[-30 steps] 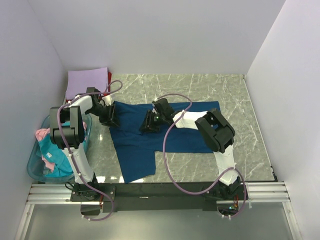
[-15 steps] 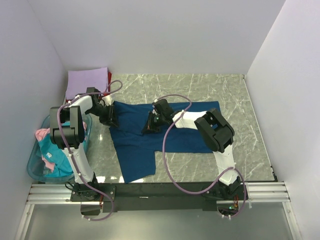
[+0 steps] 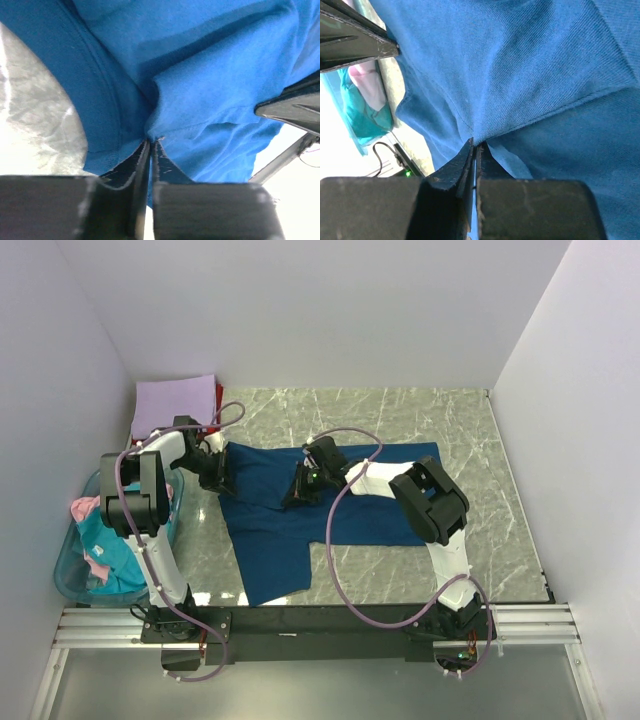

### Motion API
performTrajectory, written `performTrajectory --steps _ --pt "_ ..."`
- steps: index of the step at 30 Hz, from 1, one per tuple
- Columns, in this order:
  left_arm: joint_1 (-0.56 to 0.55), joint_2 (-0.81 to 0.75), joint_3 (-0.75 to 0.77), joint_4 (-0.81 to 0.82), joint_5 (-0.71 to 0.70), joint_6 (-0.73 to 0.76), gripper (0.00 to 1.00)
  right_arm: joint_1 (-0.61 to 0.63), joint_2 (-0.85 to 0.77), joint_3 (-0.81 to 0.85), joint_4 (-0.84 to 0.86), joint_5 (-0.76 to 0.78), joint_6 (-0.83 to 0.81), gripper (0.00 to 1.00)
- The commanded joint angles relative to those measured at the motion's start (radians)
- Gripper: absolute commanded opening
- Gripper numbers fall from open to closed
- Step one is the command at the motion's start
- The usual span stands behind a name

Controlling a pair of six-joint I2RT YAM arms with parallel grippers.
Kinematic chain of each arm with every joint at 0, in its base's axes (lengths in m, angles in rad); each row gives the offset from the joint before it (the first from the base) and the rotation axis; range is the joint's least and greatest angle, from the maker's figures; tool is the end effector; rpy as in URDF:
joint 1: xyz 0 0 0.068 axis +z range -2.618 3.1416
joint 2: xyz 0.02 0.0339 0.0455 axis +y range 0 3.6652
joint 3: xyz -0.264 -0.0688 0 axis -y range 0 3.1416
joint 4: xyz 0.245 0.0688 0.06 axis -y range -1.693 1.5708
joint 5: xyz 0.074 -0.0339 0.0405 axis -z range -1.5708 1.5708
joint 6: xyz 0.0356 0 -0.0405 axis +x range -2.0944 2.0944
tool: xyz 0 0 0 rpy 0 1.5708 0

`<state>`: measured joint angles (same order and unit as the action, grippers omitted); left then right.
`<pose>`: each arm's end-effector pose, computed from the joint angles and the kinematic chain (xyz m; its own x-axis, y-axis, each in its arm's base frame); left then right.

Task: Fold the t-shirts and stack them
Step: Fold the tshirt

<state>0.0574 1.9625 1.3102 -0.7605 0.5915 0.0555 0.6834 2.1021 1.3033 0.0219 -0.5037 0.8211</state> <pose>0.3687 0.0013 0.1542 -0.9822 -0.0103 -0.1876 0.0946 0.8356 -0.5411 0.3324 0.2928 0.1337 -0.9705 0.0363 -0.2382 -0.1608 0.6387 0.7525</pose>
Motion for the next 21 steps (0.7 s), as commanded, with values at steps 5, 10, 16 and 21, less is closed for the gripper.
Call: performTrajectory --steps 5,10,16,21 --pt "-0.004 -0.059 -0.002 -0.071 0.120 -0.025 0.01 -0.022 -0.062 0.034 -0.011 -0.041 -0.013 0.00" --pt "-0.004 -0.082 -0.029 -0.114 0.140 -0.048 0.01 -0.031 -0.079 0.045 -0.060 -0.052 -0.040 0.00" --pt "-0.002 -0.106 -0.057 -0.144 0.120 -0.048 0.01 -0.038 -0.094 0.033 -0.100 -0.068 -0.056 0.00" --pt "-0.001 -0.126 -0.071 -0.171 0.108 -0.036 0.01 -0.038 -0.109 0.037 -0.132 -0.094 -0.053 0.00"
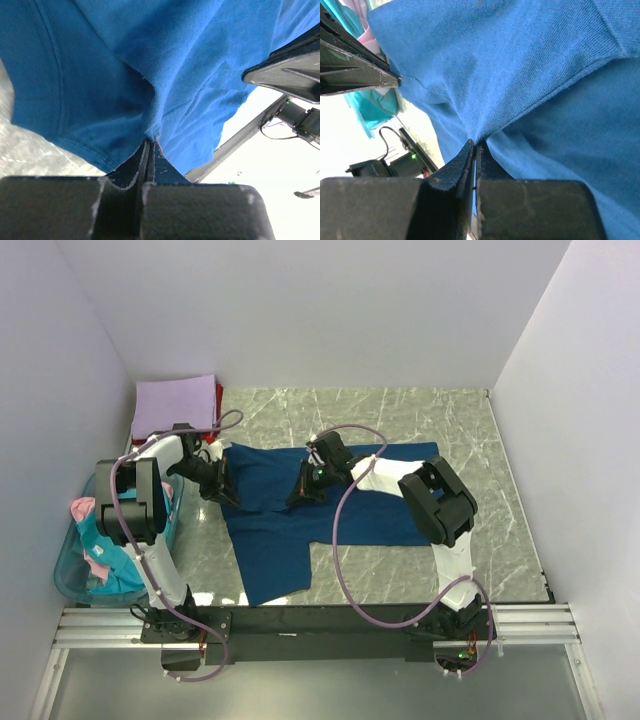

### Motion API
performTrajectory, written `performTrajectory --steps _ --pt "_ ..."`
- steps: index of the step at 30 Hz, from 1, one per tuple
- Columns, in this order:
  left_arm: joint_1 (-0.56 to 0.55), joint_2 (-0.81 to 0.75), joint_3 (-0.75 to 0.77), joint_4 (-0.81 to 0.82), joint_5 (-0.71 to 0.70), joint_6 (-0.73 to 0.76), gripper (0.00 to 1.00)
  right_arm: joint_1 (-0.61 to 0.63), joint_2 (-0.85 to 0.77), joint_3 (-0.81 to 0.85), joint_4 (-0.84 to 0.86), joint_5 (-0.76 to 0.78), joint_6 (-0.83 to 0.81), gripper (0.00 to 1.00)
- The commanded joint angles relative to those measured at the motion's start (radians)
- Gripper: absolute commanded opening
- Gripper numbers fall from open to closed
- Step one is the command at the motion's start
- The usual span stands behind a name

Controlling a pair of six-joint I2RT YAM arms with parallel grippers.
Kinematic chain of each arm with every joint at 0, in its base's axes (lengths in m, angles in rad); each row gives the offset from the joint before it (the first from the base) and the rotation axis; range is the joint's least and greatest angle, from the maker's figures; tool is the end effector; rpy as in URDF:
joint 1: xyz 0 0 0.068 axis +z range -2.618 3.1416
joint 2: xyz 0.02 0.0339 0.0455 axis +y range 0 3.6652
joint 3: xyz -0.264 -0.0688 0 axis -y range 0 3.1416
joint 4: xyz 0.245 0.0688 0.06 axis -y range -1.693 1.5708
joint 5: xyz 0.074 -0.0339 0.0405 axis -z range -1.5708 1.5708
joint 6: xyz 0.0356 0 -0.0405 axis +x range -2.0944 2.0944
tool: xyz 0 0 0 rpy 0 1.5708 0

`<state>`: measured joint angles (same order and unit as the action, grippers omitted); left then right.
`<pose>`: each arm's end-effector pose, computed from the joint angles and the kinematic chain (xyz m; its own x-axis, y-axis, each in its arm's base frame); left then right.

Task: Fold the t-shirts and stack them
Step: Fold the tshirt

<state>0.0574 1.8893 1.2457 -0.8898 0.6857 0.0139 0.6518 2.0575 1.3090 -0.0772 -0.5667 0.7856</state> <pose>0.3392 -0.0031 0.1637 -0.9978 -0.0466 -0.0462 -0.0069 0.7748 -0.6322 0.3337 0.2787 0.1476 -0.9797 0.0030 -0.2003 -0.1531 0.6334 0.7585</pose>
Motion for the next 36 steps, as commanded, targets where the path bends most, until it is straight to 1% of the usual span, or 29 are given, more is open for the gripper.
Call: performTrajectory --steps 1,9,19,20,22,28,29,30,31,32,33,34,35,36 --pt "-0.001 -0.056 -0.008 -0.047 0.012 0.008 0.01 -0.007 -0.068 0.032 -0.035 -0.044 -0.016 0.00" --pt "0.001 -0.049 -0.028 -0.084 -0.003 0.029 0.01 -0.011 -0.066 0.047 -0.099 -0.052 -0.040 0.00" --pt "0.001 -0.009 -0.063 -0.048 0.009 0.018 0.01 -0.034 -0.040 0.075 -0.162 -0.019 -0.088 0.00" --pt "-0.001 -0.012 -0.068 -0.046 0.011 0.024 0.01 -0.035 -0.037 0.078 -0.168 -0.016 -0.098 0.00" --pt "-0.002 -0.018 -0.078 -0.044 0.018 0.037 0.08 -0.035 -0.034 0.082 -0.180 -0.019 -0.106 0.00" --pt "-0.002 -0.050 -0.091 -0.049 0.006 0.073 0.15 -0.035 -0.033 0.087 -0.203 -0.019 -0.128 0.00" --pt "-0.002 -0.065 -0.088 -0.051 0.006 0.081 0.17 -0.034 -0.030 0.093 -0.210 -0.030 -0.135 0.01" --pt "-0.002 -0.074 -0.072 -0.055 0.008 0.087 0.25 -0.032 -0.030 0.102 -0.223 -0.032 -0.144 0.05" --pt "-0.002 -0.082 -0.062 -0.057 0.012 0.103 0.27 -0.032 -0.034 0.107 -0.233 -0.032 -0.163 0.19" --pt "-0.002 -0.105 -0.030 -0.057 0.018 0.110 0.31 -0.031 -0.042 0.119 -0.255 -0.029 -0.177 0.28" --pt "-0.002 -0.119 -0.006 -0.058 0.023 0.130 0.41 -0.034 -0.049 0.130 -0.277 -0.024 -0.193 0.40" --pt "-0.002 -0.130 0.023 -0.058 0.018 0.135 0.44 -0.034 -0.065 0.142 -0.303 -0.016 -0.242 0.45" --pt "-0.002 -0.139 0.097 -0.052 -0.007 0.136 0.48 -0.040 -0.077 0.162 -0.343 -0.019 -0.270 0.48" --pt "-0.002 -0.139 0.136 -0.038 -0.020 0.135 0.55 -0.047 -0.092 0.170 -0.363 -0.016 -0.293 0.53"
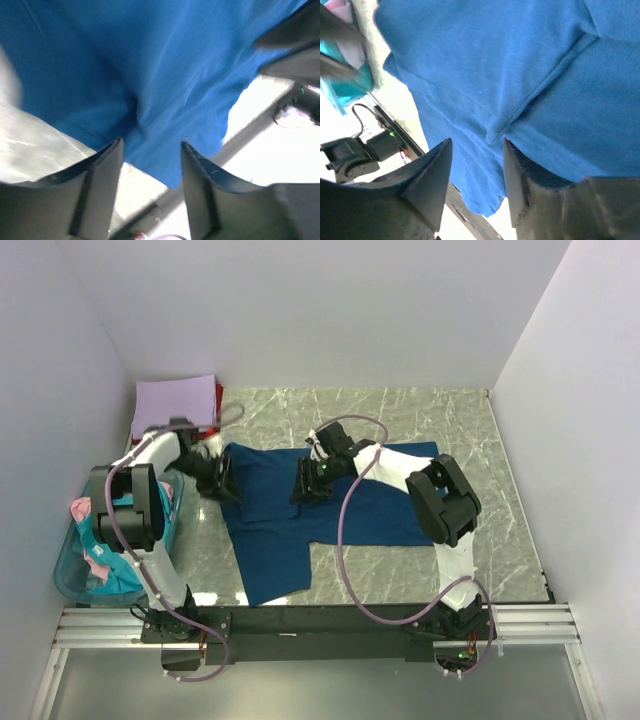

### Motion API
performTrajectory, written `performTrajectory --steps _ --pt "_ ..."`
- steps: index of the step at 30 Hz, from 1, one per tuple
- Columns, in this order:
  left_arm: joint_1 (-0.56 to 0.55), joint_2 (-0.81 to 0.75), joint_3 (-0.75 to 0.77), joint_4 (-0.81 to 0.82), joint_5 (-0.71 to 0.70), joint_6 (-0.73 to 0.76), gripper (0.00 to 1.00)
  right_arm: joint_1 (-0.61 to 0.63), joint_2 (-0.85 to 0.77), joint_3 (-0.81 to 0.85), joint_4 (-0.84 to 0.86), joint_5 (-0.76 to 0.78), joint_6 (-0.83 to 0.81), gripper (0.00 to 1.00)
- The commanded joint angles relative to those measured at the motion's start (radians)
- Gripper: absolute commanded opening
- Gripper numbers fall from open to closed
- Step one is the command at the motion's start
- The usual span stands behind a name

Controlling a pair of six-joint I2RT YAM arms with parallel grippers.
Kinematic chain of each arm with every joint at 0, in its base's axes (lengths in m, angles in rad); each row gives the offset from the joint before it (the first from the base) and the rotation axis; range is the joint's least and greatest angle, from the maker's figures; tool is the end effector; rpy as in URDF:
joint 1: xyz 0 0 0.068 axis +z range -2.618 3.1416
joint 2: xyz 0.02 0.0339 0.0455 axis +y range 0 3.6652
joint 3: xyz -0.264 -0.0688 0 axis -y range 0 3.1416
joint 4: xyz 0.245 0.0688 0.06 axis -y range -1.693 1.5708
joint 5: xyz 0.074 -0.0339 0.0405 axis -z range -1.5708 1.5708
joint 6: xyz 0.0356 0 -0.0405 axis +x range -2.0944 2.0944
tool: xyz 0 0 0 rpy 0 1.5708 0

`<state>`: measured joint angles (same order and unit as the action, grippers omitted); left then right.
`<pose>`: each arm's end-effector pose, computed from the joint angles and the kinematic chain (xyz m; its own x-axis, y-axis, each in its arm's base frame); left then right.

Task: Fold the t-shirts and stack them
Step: Fold the tshirt

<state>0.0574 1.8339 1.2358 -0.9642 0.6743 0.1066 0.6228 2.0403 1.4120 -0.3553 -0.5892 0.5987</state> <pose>0.3265 -0.0035 0.1782 -0.9969 0.0260 -0.0749 0.0669 0.7818 -0.6199 0.3380 0.2671 0.1672 -0.9728 -0.1218 -0.1969 -0.2261 0.6832 0.6944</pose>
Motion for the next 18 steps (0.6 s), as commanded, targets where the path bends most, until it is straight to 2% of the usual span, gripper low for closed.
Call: performTrajectory --steps 1,2,3,4,5,9,14,18 --pt "-0.002 -0.076 0.184 0.042 -0.016 0.042 0.57 -0.027 -0.109 0.068 -0.097 0.005 -0.153 0.55" --pt "-0.004 -0.049 0.255 0.048 -0.016 0.044 0.58 -0.040 -0.126 0.068 -0.111 -0.007 -0.181 0.56" --pt "-0.004 -0.033 0.281 0.062 -0.024 0.022 0.58 -0.073 -0.144 0.068 -0.119 -0.008 -0.210 0.62" --pt "-0.004 -0.001 0.303 0.108 -0.033 0.006 0.58 -0.095 -0.173 0.070 -0.126 -0.006 -0.265 0.62" --pt "-0.002 0.016 0.339 0.128 -0.033 -0.010 0.58 -0.121 -0.184 0.079 -0.146 -0.008 -0.296 0.67" --pt "-0.017 0.077 0.384 0.251 -0.053 -0.093 0.55 -0.285 -0.190 0.154 -0.258 0.055 -0.453 0.68" --pt "-0.053 0.152 0.403 0.329 -0.127 -0.149 0.46 -0.417 -0.091 0.296 -0.411 0.218 -0.638 0.58" --pt "-0.094 0.194 0.399 0.395 -0.186 -0.189 0.37 -0.489 -0.002 0.363 -0.448 0.331 -0.744 0.42"
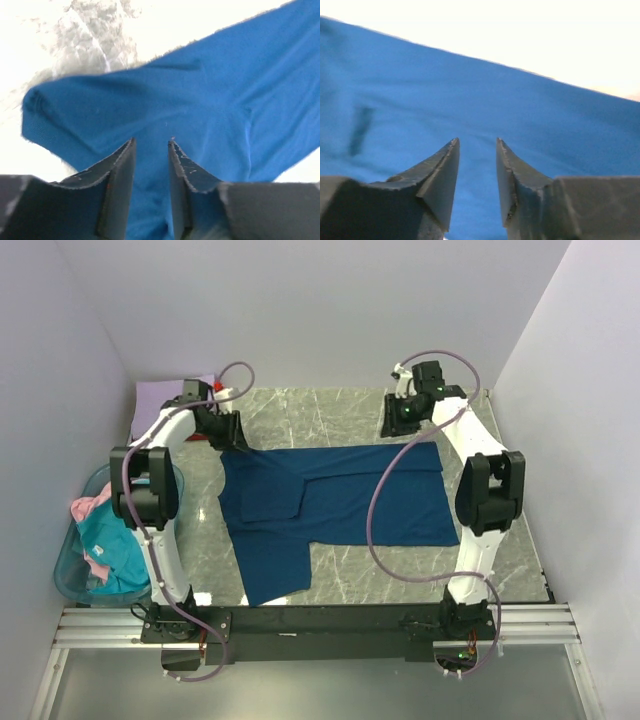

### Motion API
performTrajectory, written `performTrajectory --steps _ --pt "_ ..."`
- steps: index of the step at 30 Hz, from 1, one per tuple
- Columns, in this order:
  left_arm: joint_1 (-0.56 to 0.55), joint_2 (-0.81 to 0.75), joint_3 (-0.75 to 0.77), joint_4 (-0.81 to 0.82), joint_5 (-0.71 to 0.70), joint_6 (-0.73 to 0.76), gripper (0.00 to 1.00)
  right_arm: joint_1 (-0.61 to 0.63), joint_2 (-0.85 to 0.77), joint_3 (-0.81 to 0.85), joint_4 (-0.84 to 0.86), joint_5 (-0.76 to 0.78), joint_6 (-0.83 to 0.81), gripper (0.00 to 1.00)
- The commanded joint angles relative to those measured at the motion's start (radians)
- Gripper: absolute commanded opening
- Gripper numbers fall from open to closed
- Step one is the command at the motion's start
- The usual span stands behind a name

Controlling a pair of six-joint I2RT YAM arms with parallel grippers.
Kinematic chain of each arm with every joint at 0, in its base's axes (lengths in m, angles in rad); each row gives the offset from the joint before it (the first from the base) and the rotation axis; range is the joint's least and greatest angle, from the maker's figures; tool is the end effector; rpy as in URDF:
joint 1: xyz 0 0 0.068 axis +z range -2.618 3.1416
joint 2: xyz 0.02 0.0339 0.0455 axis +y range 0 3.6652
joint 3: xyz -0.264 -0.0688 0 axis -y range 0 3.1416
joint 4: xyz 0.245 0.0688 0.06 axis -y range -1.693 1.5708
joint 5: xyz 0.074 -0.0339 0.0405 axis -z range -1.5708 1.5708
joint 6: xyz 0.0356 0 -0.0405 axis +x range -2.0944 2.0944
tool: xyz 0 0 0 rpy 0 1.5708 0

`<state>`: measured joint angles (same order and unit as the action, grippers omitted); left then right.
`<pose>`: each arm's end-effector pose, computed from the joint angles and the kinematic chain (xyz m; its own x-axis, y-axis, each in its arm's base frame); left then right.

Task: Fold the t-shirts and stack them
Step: Fold the tshirt

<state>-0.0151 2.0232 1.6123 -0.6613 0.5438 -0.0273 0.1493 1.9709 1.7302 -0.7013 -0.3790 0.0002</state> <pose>0.4336 -0.0250 0.2163 -0.8849 -0.0100 -0.4656 0.2362 0.8520 -0.4673 0.4312 0.0782 0.2699 -0.7998 -0.1201 -0.5881 -0.3532 0.8864 0.2993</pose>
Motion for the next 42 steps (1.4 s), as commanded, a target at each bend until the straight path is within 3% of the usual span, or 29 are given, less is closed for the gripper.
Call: performTrajectory --steps 1,6,12,18,22,35,42 --pt "-0.025 0.021 0.024 0.100 -0.068 -0.065 0.36 -0.034 0.104 0.066 -0.104 0.156 -0.157 0.40" --pt "-0.022 0.077 0.044 0.094 -0.171 -0.102 0.28 -0.063 0.198 0.118 -0.130 0.261 -0.213 0.33" --pt "-0.009 0.160 0.057 0.061 -0.237 -0.102 0.25 -0.071 0.279 0.124 -0.096 0.412 -0.247 0.22" --pt "0.012 0.232 0.098 0.022 -0.333 -0.108 0.23 -0.086 0.322 0.163 -0.096 0.514 -0.279 0.20" --pt "0.010 0.278 0.139 0.009 -0.308 -0.105 0.23 -0.102 0.338 0.184 -0.086 0.555 -0.298 0.20" --pt "-0.017 0.407 0.411 -0.018 -0.179 -0.155 0.47 -0.106 0.502 0.454 -0.027 0.661 -0.361 0.20" --pt "0.006 0.232 0.377 0.078 -0.120 -0.102 0.59 -0.109 0.301 0.355 0.040 0.531 -0.356 0.39"
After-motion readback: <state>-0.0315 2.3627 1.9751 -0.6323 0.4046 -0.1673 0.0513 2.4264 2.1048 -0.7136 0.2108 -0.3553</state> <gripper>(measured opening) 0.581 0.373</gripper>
